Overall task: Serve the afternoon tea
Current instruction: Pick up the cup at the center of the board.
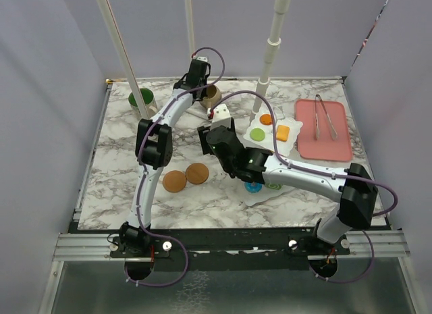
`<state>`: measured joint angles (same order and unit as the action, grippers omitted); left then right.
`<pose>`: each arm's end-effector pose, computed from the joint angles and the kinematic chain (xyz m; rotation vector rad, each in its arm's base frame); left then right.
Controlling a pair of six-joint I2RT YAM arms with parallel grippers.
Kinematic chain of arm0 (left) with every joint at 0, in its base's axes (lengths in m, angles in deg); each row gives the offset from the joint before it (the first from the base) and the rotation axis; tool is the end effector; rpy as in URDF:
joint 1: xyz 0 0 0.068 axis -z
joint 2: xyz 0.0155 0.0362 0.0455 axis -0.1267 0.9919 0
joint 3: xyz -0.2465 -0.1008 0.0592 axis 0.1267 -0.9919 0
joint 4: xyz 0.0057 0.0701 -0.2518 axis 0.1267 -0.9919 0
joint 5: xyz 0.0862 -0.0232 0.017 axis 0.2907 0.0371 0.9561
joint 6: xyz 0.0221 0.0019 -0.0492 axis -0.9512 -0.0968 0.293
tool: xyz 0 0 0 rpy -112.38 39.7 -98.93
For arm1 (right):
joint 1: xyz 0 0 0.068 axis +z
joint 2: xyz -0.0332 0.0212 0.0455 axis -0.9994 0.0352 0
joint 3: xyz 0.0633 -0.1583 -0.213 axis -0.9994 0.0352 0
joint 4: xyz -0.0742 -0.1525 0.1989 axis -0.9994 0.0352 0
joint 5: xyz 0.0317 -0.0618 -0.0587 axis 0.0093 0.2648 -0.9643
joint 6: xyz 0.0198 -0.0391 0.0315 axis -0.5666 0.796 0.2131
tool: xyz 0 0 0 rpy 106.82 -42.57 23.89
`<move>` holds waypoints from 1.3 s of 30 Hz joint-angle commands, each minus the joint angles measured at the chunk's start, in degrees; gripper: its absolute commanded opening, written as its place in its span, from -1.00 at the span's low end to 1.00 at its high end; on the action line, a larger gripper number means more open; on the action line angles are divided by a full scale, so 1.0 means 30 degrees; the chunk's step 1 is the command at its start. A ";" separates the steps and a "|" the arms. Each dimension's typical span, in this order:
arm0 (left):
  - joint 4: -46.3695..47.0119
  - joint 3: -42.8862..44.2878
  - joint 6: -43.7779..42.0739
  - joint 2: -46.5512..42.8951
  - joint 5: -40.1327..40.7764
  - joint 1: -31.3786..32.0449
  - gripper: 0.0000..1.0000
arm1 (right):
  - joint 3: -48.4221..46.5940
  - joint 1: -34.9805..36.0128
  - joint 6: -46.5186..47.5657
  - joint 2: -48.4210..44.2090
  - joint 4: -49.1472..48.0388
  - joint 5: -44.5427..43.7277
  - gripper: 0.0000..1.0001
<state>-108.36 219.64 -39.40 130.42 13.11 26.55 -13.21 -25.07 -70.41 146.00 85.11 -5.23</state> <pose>0.5420 -0.1818 0.2178 0.0967 2.1854 -0.0463 0.1916 0.3226 0.3174 -0.3150 1.8403 0.2233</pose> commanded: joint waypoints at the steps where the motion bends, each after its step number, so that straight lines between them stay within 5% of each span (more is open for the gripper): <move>1: 0.0584 -0.0446 0.1543 -0.3881 0.1376 0.0166 -1.00 | -0.0909 -0.0842 0.0277 0.0503 -0.0487 0.0358 0.31; 11: -0.1708 -0.1746 0.2518 -0.6957 0.1126 0.0170 -1.00 | -0.2320 -0.2121 0.1092 0.2755 -0.1806 0.1669 0.36; 20: -0.2974 -0.6779 0.2494 -1.1917 0.1456 0.0171 -1.00 | -0.5080 -0.2892 0.2740 0.5562 -0.2333 0.1170 0.53; 39: -0.4386 -0.9717 0.3860 -1.4633 0.1104 0.0336 -1.00 | -0.7362 -0.2840 0.2455 0.7680 -0.0465 0.3589 0.31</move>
<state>-123.42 189.37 -30.50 90.34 16.69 26.94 -30.67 -33.59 -62.02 165.52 78.97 4.08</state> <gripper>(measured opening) 0.028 0.671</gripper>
